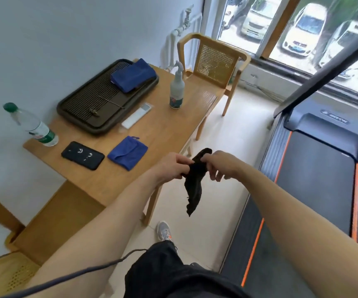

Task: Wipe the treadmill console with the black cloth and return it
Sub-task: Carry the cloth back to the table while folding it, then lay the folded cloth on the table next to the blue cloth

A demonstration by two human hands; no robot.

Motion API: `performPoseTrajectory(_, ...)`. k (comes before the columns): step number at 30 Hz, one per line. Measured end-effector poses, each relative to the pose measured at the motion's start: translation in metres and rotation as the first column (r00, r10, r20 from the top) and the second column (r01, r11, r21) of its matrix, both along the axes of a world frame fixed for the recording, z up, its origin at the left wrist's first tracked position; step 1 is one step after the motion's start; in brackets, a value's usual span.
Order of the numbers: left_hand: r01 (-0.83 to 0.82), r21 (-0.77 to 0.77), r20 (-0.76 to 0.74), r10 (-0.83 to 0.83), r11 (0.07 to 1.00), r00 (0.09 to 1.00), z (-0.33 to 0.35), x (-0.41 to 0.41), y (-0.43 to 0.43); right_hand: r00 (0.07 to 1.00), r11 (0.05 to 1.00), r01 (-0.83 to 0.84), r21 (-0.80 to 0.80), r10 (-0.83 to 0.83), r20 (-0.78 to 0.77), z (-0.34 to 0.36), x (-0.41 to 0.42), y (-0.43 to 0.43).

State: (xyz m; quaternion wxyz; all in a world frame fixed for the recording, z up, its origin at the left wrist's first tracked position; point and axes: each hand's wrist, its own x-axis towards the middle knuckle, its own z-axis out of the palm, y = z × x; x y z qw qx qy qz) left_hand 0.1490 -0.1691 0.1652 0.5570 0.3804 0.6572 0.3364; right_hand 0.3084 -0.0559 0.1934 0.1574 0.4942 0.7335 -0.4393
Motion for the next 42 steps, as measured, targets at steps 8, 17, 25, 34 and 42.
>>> performPoseTrajectory(8, 0.086, -0.054, 0.055, -0.083, 0.995, 0.995, 0.006, -0.071, 0.082, 0.988, 0.991, -0.113, -0.068, 0.119, 0.098, -0.017, -0.078, 0.111)
performPoseTrajectory(17, -0.105, -0.215, 0.096, 0.128, 0.971, 0.987, -0.008, -0.131, 0.107, 0.793, 0.794, -0.605, 0.049, 0.596, 0.130, -0.022, -0.170, 0.178)
performPoseTrajectory(25, -0.648, -0.047, -0.396, 0.581, 0.760, 0.711, 0.027, -0.163, 0.131, 0.622, 0.647, -0.751, 0.132, 0.760, -0.188, 0.018, -0.268, 0.232)
performPoseTrajectory(34, -0.736, 0.054, -0.670, 0.571, 0.675, 0.475, 0.009, -0.117, 0.132, 0.396, 0.383, -0.830, 0.406, 0.917, -0.054, -0.011, -0.268, 0.253)
performPoseTrajectory(42, -0.679, -0.325, -0.524, 0.472, 0.658, 0.709, -0.126, -0.055, 0.131, 0.405, 0.393, -0.911, 0.127, 0.910, 0.091, -0.159, -0.204, 0.244)
